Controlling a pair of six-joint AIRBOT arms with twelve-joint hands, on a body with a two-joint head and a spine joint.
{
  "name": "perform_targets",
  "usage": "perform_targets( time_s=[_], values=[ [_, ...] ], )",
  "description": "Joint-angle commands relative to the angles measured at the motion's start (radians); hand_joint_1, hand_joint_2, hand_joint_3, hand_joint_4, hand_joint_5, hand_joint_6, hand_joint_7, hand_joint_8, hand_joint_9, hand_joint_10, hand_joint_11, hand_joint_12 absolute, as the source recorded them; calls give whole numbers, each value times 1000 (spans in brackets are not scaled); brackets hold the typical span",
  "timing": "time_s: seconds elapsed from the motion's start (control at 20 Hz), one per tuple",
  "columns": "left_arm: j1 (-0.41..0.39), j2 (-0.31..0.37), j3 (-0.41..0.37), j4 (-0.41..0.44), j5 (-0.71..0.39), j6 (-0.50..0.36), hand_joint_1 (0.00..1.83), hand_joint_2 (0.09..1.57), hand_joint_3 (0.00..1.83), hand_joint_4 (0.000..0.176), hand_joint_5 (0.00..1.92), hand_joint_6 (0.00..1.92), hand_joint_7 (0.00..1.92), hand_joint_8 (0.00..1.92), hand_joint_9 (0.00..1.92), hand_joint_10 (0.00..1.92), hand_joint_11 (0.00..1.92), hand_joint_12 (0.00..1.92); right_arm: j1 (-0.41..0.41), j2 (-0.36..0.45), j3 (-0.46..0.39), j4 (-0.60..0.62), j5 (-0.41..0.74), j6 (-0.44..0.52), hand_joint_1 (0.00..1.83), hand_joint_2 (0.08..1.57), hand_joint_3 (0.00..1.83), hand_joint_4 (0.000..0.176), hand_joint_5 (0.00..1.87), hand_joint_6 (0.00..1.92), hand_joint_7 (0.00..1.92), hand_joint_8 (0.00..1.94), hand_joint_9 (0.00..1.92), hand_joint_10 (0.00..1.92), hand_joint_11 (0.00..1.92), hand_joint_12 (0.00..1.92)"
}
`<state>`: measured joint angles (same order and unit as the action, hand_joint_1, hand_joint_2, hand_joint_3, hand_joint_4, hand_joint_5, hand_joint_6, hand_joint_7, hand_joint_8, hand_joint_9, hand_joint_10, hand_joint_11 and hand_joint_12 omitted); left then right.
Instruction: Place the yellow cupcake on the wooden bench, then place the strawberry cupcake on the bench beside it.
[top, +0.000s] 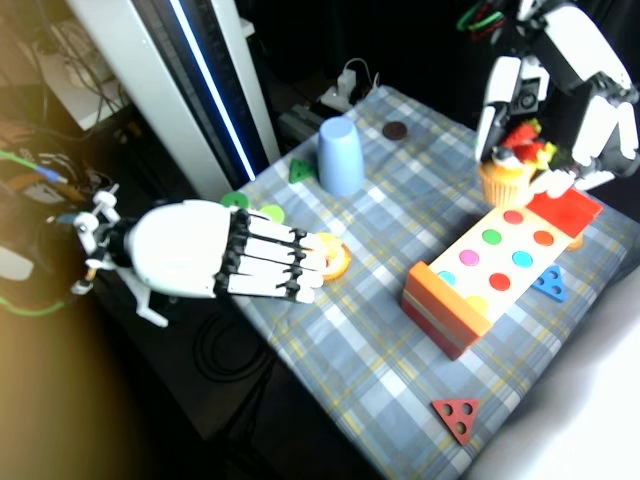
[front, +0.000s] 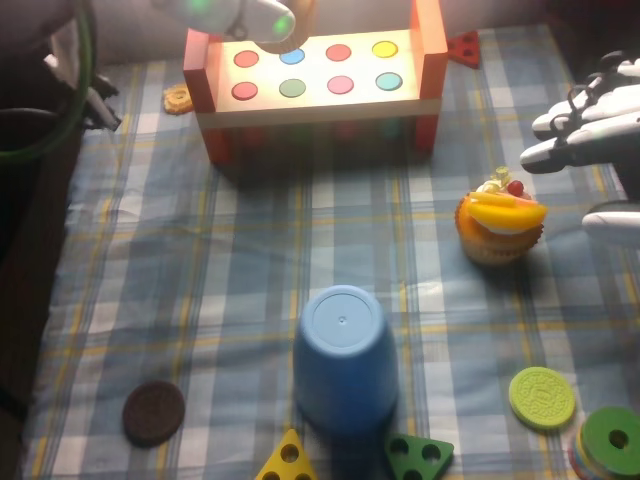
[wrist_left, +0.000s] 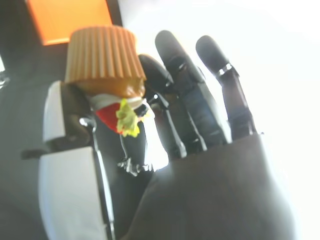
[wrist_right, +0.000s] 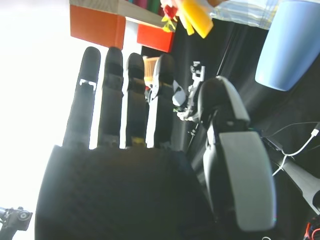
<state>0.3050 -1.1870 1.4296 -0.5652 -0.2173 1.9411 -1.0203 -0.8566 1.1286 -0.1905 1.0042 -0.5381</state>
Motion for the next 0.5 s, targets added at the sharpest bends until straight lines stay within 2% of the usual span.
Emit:
perform_targets(
  time_s=[0.0,0.05,0.1,0.15,0.25,0.3,0.35,0.4,0.45],
  values=[
    [-16,-7,14,-17,-71,10,998,1145,0,159,898,1098,896,142,856,4,41,1146,15,-3,8,31,117,8,475,1303,0,65,602,0,537,0,463,0,143,784],
    [-16,-22,30,-61,-57,64,982,1149,1,173,887,1115,875,61,793,8,7,1040,17,-6,12,28,117,12,493,1302,0,63,604,1,537,0,459,0,144,783],
    [-16,-28,35,-97,-51,112,897,1092,0,79,746,457,827,16,734,1,1,829,18,-7,14,26,117,13,528,1296,0,59,610,2,540,1,462,1,149,788],
    [-16,-34,39,-137,-44,171,871,1078,0,47,764,162,793,3,674,0,0,667,20,-9,15,24,117,14,536,1295,0,64,609,2,535,0,462,1,150,789],
    [-8,-39,41,-177,-38,226,892,1040,0,33,758,25,742,0,604,0,0,525,21,-10,16,23,117,16,566,1296,0,69,603,0,515,1,449,1,132,818],
    [-5,-41,45,-189,-32,240,860,1054,2,46,732,6,701,0,566,0,0,468,21,-10,16,22,117,17,567,1294,0,68,605,1,508,0,448,1,131,825],
    [0,-43,50,-232,-21,289,821,1068,4,51,720,1,665,0,524,0,0,419,21,-11,16,22,117,17,562,1295,0,68,607,2,509,1,451,2,131,826],
    [3,-43,50,-261,-19,327,798,1088,6,48,715,0,659,0,522,1,0,378,21,-11,16,22,117,17,561,1298,1,81,594,0,504,0,453,3,135,826],
    [8,-42,50,-290,-15,368,750,1107,11,55,713,0,668,4,533,6,0,372,21,-11,16,22,116,18,547,1304,3,89,580,0,490,0,447,0,132,821]
  ],
)
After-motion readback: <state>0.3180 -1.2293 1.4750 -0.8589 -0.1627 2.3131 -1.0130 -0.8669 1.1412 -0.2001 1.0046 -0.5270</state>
